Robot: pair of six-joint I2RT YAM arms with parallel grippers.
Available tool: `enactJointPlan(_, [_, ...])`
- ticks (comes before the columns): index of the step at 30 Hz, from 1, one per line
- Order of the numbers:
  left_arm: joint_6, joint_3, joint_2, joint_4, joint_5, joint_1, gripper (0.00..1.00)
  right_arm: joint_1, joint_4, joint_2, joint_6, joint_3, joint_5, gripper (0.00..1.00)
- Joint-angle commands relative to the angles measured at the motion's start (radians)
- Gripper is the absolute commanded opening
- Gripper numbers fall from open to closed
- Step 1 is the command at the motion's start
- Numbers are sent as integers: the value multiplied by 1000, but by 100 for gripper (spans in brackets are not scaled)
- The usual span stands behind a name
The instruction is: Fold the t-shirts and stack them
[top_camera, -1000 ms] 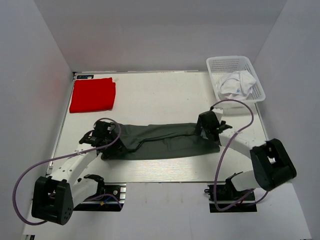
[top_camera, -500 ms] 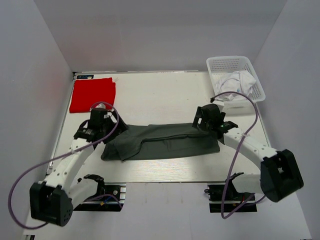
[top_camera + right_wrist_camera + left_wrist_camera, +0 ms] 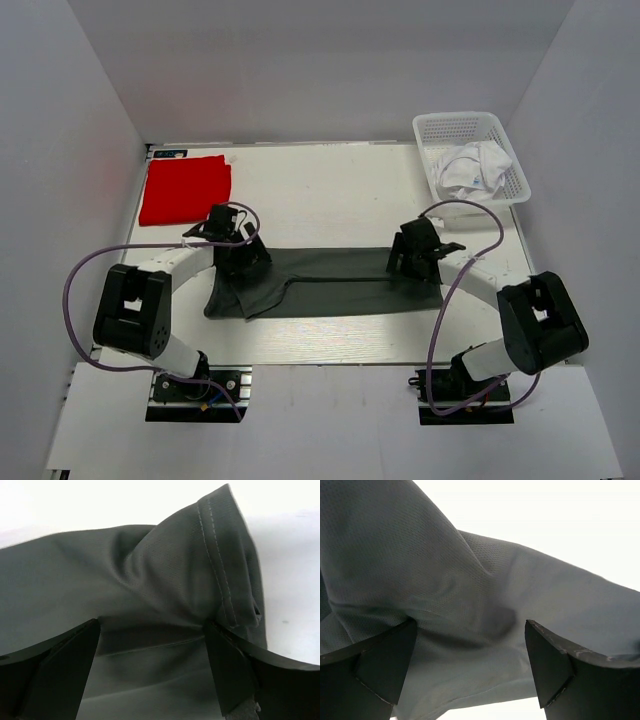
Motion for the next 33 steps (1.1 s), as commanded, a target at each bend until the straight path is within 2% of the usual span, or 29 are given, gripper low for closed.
enactJointPlan(1, [5, -27, 58, -52, -41, 12, 100, -60, -47, -44, 34, -10, 73, 90])
enactJointPlan(3, [5, -27, 71, -73, -90, 12, 100, -84, -35, -78, 16, -5, 91, 90])
enactJointPlan(7, [5, -8, 72, -70, -79, 12, 100, -110, 43, -150, -64, -5, 58, 90])
enactJointPlan(10, [5, 17, 71, -46, -69, 1, 100, -99, 108, -185, -159, 1, -31, 90])
enactJointPlan(11, [14, 26, 71, -46, -60, 1, 100, -99, 143, -187, -176, -5, -129, 90])
enactJointPlan(12, [14, 43, 87, -46, -59, 1, 100, -101, 161, -188, -198, -8, -160, 90])
enactJointPlan(15, [14, 88, 123, -46, -59, 1, 100, -94, 209, -153, -186, -16, -246, 90])
enactJointPlan(18, [24, 141, 173, -35, -69, 1, 100, -97, 221, -99, -131, -24, -217, 90])
enactJointPlan(19, [24, 170, 233, -35, -69, 10, 100, -102, 211, -90, -111, -37, -206, 90])
enactJointPlan(22, [48, 346, 359, -79, -70, 10, 100, -96, 165, -62, -5, -79, -173, 90])
enactJointPlan(24, [83, 550, 528, -139, -47, -1, 100, -79, 191, -87, 26, -154, -226, 90])
enactJointPlan(25, [99, 723, 591, -159, -3, -11, 100, -70, 201, -119, 34, -180, -258, 90])
enactJointPlan(27, [125, 886, 764, -191, 32, -21, 100, -38, 215, -197, 75, -281, -295, 90])
enactJointPlan(28, [136, 1048, 818, -210, 43, -21, 100, -24, 218, -211, 77, -303, -356, 90])
enactJointPlan(30, [148, 1234, 931, -259, 72, -30, 100, 46, 198, -277, 95, -355, -380, 90])
enactJointPlan(31, [148, 1391, 1035, -259, 138, -30, 100, 68, 185, -286, 100, -361, -384, 90])
enactJointPlan(33, [102, 1495, 1117, -196, 228, -30, 100, 166, 139, -309, 85, -355, -397, 90])
